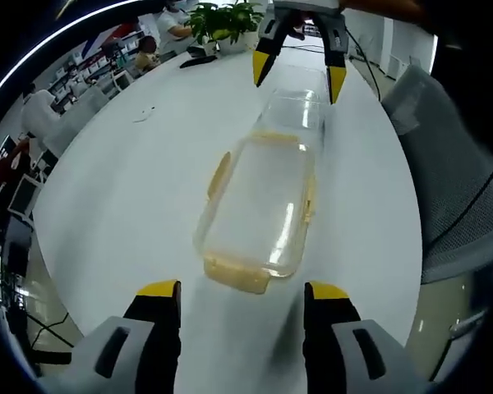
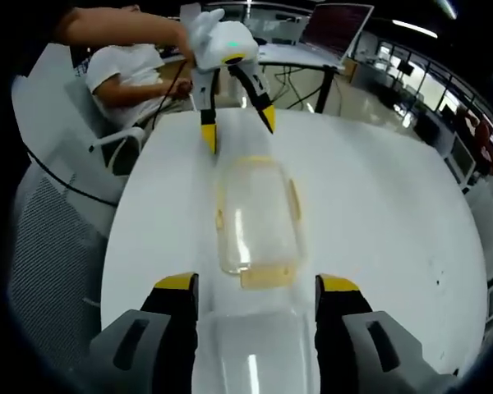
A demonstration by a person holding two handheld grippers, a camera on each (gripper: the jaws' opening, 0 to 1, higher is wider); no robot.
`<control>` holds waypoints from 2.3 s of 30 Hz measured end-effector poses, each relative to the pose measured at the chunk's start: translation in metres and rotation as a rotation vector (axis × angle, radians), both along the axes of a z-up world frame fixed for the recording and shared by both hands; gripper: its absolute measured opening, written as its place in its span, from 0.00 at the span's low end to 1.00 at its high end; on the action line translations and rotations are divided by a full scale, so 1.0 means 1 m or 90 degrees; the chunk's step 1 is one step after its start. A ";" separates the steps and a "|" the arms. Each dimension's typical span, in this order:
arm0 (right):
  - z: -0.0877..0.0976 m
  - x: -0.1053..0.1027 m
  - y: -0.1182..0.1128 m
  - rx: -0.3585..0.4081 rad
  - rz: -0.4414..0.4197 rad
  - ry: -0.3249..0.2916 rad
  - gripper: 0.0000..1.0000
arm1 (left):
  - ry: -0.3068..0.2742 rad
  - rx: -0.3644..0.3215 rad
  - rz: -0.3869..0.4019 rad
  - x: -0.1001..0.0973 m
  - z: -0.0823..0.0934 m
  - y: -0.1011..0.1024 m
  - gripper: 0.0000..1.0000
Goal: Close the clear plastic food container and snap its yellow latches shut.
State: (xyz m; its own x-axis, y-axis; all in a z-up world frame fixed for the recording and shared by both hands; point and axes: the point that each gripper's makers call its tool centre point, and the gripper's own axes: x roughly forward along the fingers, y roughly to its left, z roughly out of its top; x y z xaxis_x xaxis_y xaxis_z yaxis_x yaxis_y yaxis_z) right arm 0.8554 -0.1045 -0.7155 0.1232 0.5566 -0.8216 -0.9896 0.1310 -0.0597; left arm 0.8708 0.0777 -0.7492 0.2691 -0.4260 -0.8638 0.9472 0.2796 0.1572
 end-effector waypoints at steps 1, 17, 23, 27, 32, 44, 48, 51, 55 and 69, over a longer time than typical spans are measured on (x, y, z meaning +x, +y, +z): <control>0.000 0.000 0.000 -0.001 0.001 0.002 0.54 | 0.003 0.003 -0.005 0.001 -0.001 0.000 0.55; -0.008 0.006 0.000 -0.011 0.002 0.015 0.52 | 0.025 0.030 -0.081 0.013 -0.015 -0.008 0.48; -0.008 0.006 0.000 -0.008 0.002 0.018 0.52 | 0.042 0.035 -0.105 0.013 -0.020 -0.010 0.46; -0.007 0.005 0.000 -0.006 0.003 0.016 0.52 | 0.050 0.039 -0.119 0.013 -0.025 -0.012 0.46; -0.003 0.004 0.002 0.003 0.002 0.011 0.52 | 0.071 0.034 -0.133 0.010 -0.030 -0.017 0.46; -0.005 -0.002 0.002 -0.002 0.016 0.010 0.51 | 0.092 0.031 -0.152 0.009 -0.032 -0.019 0.41; -0.006 -0.001 0.003 -0.002 0.019 0.009 0.50 | 0.089 0.016 -0.145 0.008 -0.031 -0.021 0.34; -0.006 -0.001 0.004 -0.002 0.023 0.009 0.50 | 0.087 0.014 -0.134 0.006 -0.031 -0.020 0.34; -0.008 -0.002 0.003 -0.003 0.033 0.007 0.49 | 0.088 0.014 -0.116 0.002 -0.032 -0.018 0.33; -0.021 -0.010 0.014 -0.021 0.062 0.013 0.48 | 0.095 0.044 -0.130 -0.017 -0.033 -0.007 0.32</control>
State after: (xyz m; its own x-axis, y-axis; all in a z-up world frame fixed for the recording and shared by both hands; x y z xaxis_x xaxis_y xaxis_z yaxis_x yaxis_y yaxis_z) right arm 0.8450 -0.0907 -0.7367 0.0536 0.5373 -0.8417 -0.9986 0.0328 -0.0426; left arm 0.8541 0.0710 -0.7819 0.0507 -0.3970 -0.9164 0.9970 0.0743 0.0230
